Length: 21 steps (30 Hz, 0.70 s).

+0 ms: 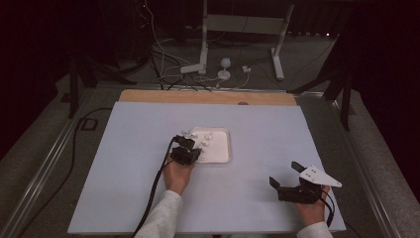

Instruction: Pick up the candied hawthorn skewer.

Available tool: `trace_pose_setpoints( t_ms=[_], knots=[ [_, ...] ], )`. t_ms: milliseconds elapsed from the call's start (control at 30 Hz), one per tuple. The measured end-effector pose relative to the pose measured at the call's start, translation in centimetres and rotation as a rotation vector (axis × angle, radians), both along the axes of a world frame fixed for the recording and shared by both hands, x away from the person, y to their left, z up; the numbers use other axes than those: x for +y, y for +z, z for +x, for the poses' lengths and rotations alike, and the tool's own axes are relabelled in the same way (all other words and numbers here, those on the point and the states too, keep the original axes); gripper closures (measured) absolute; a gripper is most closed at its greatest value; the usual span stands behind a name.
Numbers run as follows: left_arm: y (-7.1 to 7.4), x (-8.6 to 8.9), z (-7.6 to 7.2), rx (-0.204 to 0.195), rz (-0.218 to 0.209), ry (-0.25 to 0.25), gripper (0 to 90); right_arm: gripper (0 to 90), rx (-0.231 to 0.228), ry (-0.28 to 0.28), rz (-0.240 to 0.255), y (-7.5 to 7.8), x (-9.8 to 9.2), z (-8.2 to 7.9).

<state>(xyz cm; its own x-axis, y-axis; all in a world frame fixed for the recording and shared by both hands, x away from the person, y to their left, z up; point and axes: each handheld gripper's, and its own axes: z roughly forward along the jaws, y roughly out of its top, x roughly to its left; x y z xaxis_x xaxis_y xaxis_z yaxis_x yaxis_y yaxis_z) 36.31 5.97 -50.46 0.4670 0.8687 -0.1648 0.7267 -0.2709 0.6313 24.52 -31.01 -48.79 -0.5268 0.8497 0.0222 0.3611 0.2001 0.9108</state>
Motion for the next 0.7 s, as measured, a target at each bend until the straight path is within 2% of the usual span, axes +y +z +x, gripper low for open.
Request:
trace_pose_setpoints(
  t_ms=[100,267,333,467,567,700],
  knots=[
    [-0.4,0.1,0.0,0.032,0.005,-0.010,89.3,0.0,0.001,0.000,0.000,0.0,0.0,0.0],
    [-0.3,0.1,-0.1,0.029,0.015,-0.020,90.0,0.0,0.002,-0.001,0.000,0.0,0.0,0.0],
    [-0.2,0.4,-0.2,0.021,-0.002,-0.022,90.0,0.0,0.001,-0.001,0.000,0.0,0.0,0.0],
    [0.3,0.9,-0.6,-0.004,-0.043,-0.029,90.0,0.0,0.000,-0.001,0.004,0.0,0.0,0.0],
    [0.9,1.4,-1.2,-0.040,-0.061,-0.034,90.0,0.0,0.002,0.000,0.002,0.0,0.0,0.0],
    [1.5,2.3,-1.8,-0.082,-0.112,-0.033,90.0,0.0,0.001,0.004,0.001,0.0,0.1,0.0]
  ],
)
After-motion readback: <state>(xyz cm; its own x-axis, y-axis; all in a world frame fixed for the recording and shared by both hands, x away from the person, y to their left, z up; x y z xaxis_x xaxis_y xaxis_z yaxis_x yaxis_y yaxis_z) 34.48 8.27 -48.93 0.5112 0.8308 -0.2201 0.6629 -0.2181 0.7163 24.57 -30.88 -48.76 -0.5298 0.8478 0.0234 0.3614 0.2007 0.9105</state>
